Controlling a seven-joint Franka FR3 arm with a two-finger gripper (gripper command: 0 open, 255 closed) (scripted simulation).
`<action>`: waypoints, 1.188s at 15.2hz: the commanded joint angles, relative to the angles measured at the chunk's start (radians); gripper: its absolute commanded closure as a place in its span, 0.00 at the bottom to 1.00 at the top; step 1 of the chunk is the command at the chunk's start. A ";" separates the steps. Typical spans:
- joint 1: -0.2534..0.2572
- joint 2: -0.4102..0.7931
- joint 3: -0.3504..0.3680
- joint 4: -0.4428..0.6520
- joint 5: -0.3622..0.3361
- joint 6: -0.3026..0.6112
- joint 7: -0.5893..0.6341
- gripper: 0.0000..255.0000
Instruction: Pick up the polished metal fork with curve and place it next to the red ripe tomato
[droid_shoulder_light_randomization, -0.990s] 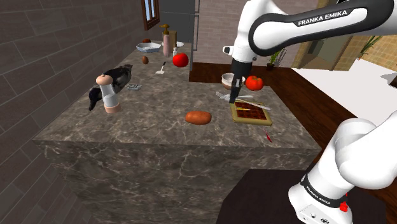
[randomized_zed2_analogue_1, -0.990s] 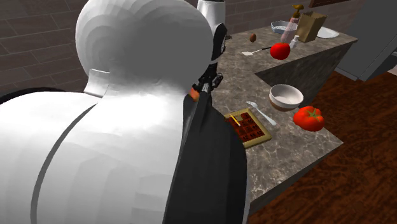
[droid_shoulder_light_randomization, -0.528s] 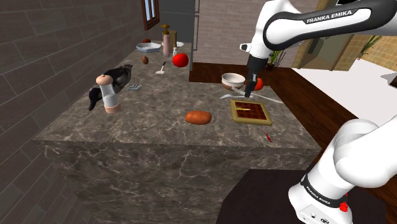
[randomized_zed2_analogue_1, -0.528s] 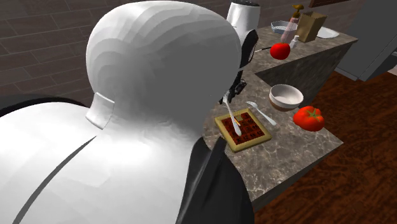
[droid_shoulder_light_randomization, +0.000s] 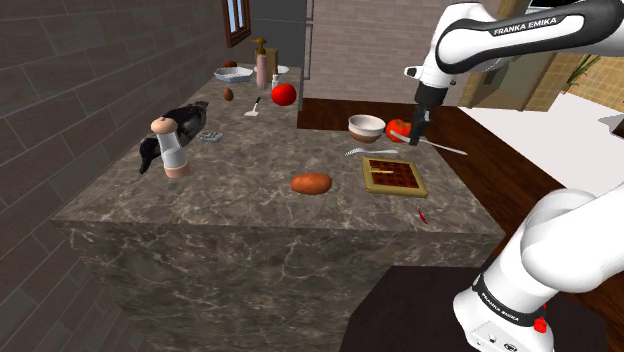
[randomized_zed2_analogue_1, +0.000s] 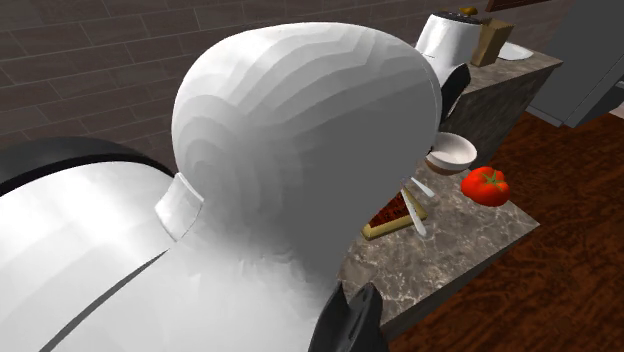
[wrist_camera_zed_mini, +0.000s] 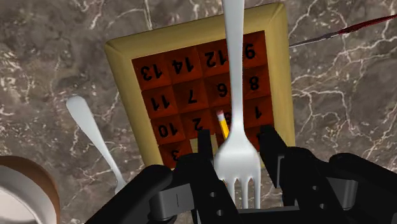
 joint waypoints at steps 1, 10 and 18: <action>-0.018 0.010 -0.038 0.022 -0.015 -0.010 -0.052 1.00; -0.072 0.118 -0.222 0.132 -0.043 0.000 -0.283 1.00; -0.071 0.151 -0.245 0.050 -0.041 0.113 -0.294 1.00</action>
